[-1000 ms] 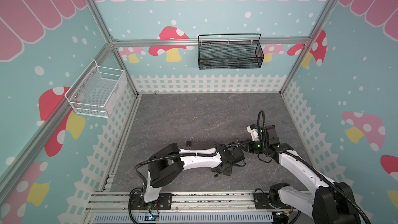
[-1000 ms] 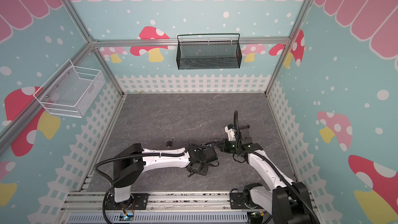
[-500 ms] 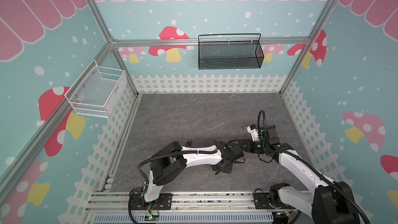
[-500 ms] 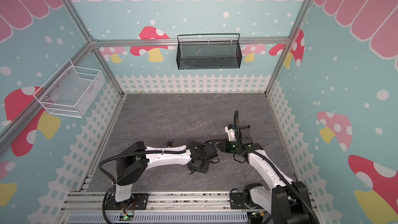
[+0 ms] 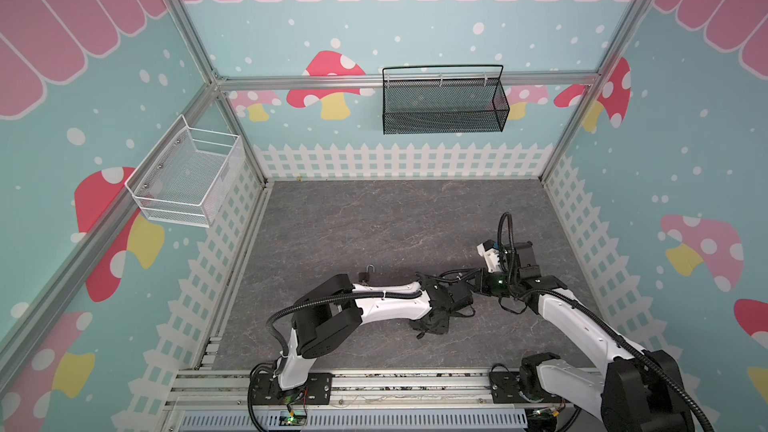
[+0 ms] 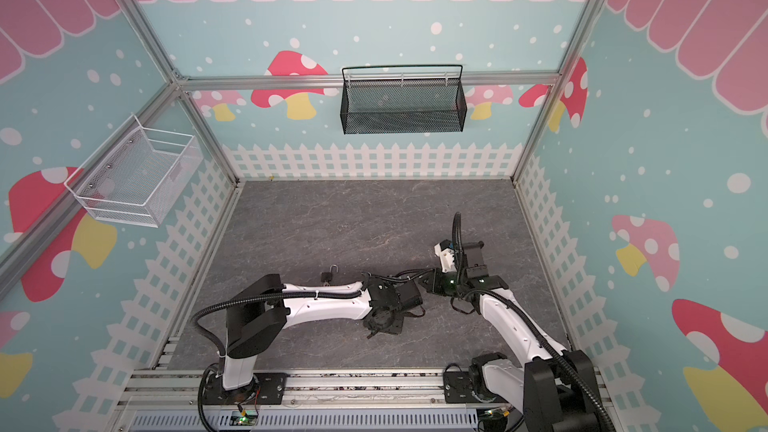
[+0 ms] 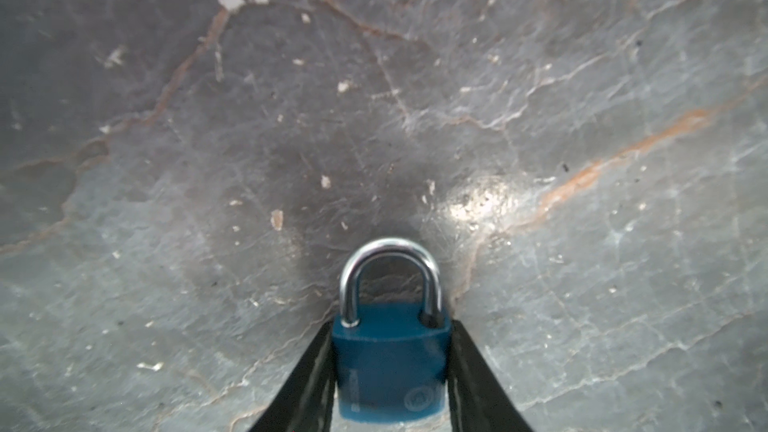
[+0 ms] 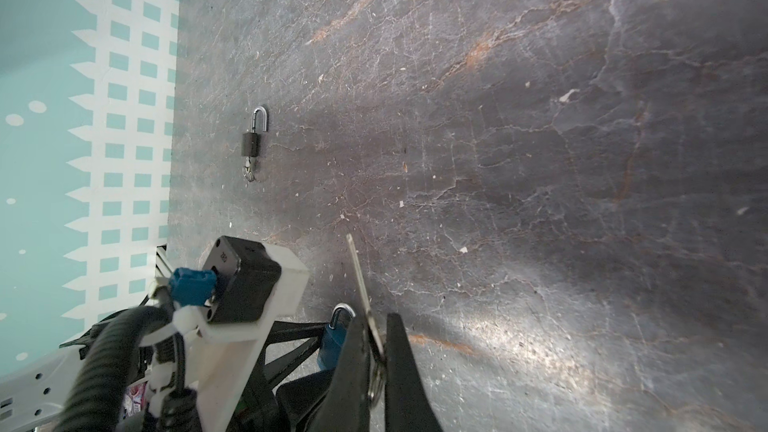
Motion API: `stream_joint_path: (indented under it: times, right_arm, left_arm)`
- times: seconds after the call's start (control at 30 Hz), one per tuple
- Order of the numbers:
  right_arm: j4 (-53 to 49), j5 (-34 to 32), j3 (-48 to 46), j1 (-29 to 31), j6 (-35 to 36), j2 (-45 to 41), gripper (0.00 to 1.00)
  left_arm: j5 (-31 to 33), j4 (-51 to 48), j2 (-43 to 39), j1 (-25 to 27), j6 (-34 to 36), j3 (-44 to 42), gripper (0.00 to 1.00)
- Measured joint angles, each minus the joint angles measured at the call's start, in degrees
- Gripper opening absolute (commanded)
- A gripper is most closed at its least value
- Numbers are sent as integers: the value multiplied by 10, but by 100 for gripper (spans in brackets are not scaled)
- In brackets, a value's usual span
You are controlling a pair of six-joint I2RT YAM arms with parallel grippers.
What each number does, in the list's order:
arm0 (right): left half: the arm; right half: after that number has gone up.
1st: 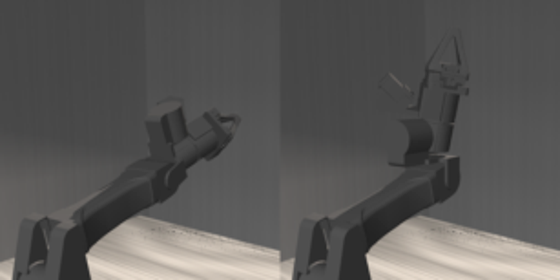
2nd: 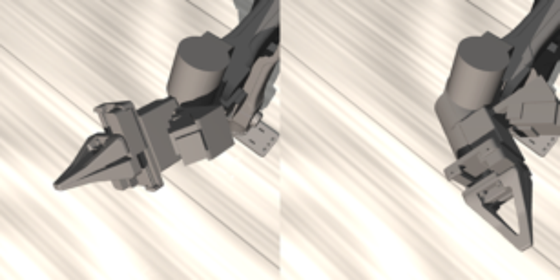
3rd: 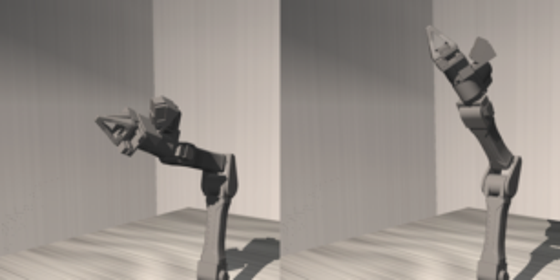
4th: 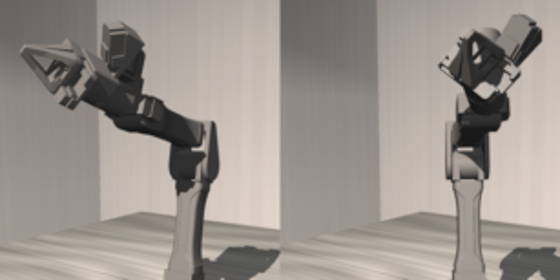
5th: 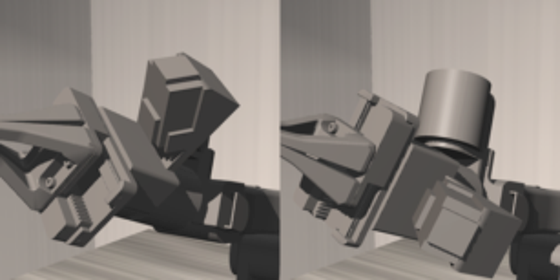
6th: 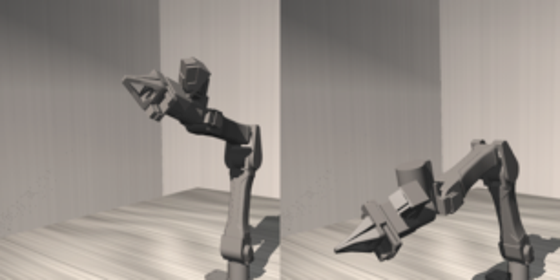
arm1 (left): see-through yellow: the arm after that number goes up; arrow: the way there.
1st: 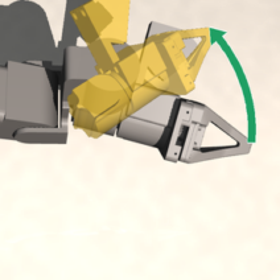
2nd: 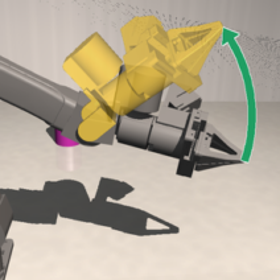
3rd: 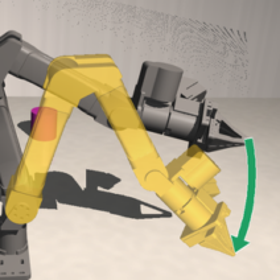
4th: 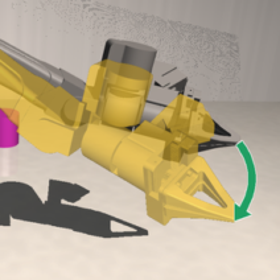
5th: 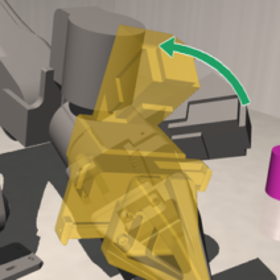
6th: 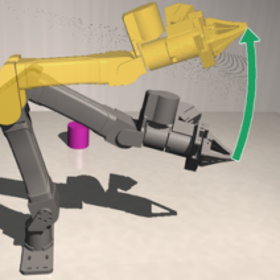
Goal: Unlock with the key
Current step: 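Lift the blue padlock with the left gripper while the right gripper approaches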
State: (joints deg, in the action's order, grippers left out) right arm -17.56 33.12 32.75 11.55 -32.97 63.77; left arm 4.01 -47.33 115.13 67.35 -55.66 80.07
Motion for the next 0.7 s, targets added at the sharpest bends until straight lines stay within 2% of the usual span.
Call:
stream_joint_path:
  times: [0.23,0.37,0.53,0.7]
  right_arm:
    - [-17,-3,4,0,0,-5,0]
    - [-39,-12,24,0,4,-4,0]
    - [-60,-30,52,7,6,-4,0]
    - [-74,-62,65,52,-12,-4,0]
  left_arm:
    - [1,19,-12,-8,-8,-14,18]
    - [2,33,-44,-31,-14,-47,10]
    - [10,38,-142,-82,-31,-80,0]
    - [24,56,-248,-151,-67,-115,0]
